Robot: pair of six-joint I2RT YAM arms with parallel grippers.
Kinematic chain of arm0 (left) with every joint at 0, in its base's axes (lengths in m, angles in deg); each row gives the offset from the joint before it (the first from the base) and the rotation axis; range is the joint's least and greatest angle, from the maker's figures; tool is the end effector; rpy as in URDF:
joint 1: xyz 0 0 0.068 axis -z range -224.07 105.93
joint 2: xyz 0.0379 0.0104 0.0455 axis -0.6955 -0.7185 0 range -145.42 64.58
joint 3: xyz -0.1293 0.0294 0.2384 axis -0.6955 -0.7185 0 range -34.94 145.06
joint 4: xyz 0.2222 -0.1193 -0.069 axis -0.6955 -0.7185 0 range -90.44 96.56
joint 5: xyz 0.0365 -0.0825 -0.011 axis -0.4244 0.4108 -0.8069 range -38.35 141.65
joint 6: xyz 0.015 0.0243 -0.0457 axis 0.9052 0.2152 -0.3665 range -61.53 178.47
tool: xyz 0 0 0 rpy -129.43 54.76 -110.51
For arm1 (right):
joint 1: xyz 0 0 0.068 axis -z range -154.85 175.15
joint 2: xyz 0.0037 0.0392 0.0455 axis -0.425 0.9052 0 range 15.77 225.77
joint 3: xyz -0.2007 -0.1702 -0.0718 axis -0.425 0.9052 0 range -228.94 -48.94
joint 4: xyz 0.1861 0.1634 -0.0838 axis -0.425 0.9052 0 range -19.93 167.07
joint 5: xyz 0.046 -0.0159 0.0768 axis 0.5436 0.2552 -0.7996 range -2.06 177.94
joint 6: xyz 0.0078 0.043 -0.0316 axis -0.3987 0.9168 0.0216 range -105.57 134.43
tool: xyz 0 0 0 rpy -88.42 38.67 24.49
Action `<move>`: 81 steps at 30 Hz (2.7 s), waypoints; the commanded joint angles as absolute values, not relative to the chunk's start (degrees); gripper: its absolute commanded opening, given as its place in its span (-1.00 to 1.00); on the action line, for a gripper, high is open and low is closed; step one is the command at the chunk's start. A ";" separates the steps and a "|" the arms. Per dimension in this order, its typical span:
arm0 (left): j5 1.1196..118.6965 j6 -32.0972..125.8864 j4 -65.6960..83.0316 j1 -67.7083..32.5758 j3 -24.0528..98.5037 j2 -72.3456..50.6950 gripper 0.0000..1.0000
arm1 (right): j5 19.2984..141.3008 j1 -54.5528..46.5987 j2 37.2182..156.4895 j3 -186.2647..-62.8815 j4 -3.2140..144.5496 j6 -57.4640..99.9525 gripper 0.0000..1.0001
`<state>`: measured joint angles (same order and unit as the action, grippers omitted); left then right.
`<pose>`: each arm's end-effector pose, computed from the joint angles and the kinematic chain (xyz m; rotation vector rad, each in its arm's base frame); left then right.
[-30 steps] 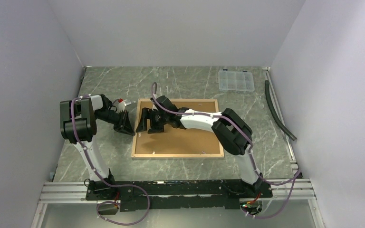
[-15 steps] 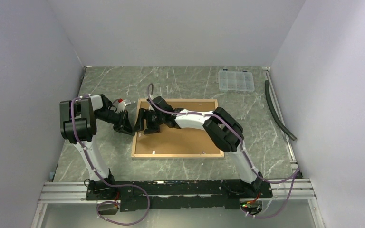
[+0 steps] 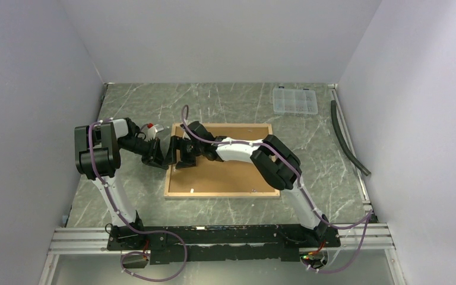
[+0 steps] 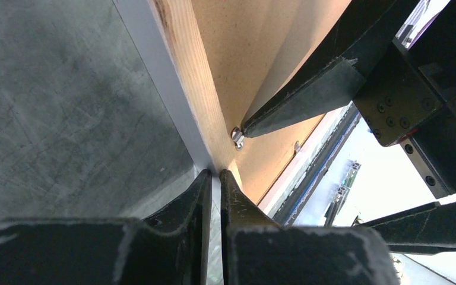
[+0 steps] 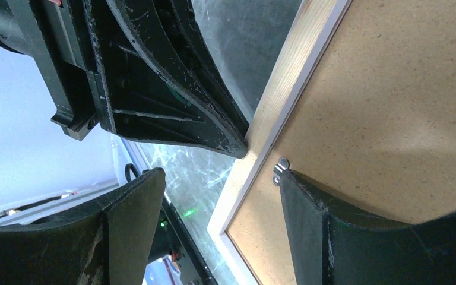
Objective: Put the photo into the frame
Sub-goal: Install the photo frame at the center of the board, then adjust the photo frame at the center of the board.
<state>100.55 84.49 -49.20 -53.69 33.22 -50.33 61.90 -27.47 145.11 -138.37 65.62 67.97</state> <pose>0.3216 0.0273 0.1206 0.2597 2.7786 -1.3001 0.2911 0.4069 0.1450 -0.2833 2.5502 1.4042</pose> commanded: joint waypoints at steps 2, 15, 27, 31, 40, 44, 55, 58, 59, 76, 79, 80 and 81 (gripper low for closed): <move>100.15 85.95 -46.35 -52.95 33.69 -51.26 -0.75 | 60.63 -28.37 146.64 -140.35 64.83 68.95 0.48; 100.36 86.13 -46.34 -52.94 33.67 -51.17 -0.76 | 59.38 -28.63 148.20 -141.81 65.27 69.32 0.48; 100.37 86.43 -46.95 -52.97 34.09 -50.95 -0.77 | 59.00 -28.49 147.96 -143.99 67.19 67.55 0.48; 100.27 86.72 -47.84 -53.03 34.63 -50.29 -0.75 | 60.10 -27.86 146.56 -144.65 68.78 66.12 0.51; 97.04 89.83 -52.56 -55.51 38.77 -47.06 -0.59 | 66.87 -19.19 131.77 -139.74 74.68 59.56 0.77; 91.98 91.72 -50.09 -55.31 35.02 -44.34 -0.56 | 70.40 -11.63 120.04 -128.54 74.74 58.36 0.94; 83.51 93.45 -43.42 -49.69 24.32 -38.50 -0.57 | 80.70 11.31 96.92 -100.39 80.43 55.10 1.00; 81.50 93.45 -42.38 -46.92 22.41 -36.74 -0.58 | 79.71 15.46 96.02 -96.61 79.09 54.45 1.00; 80.70 93.48 -42.17 -46.06 21.91 -36.30 -0.59 | 79.10 16.29 96.53 -96.05 78.69 54.15 1.00; 77.98 95.55 -44.11 -37.04 17.67 -31.49 -0.63 | 69.50 13.94 119.38 -107.95 73.65 56.14 1.00; 78.24 95.67 -45.01 -34.77 17.78 -31.34 -0.63 | 68.65 10.23 124.31 -115.14 74.68 56.94 0.99; 78.37 95.76 -45.43 -34.15 17.87 -31.51 -0.63 | 68.40 9.16 125.89 -117.32 75.03 57.26 0.99; 78.52 95.82 -45.73 -33.45 17.94 -31.67 -0.63 | 68.01 8.11 127.44 -119.60 75.45 57.44 0.99</move>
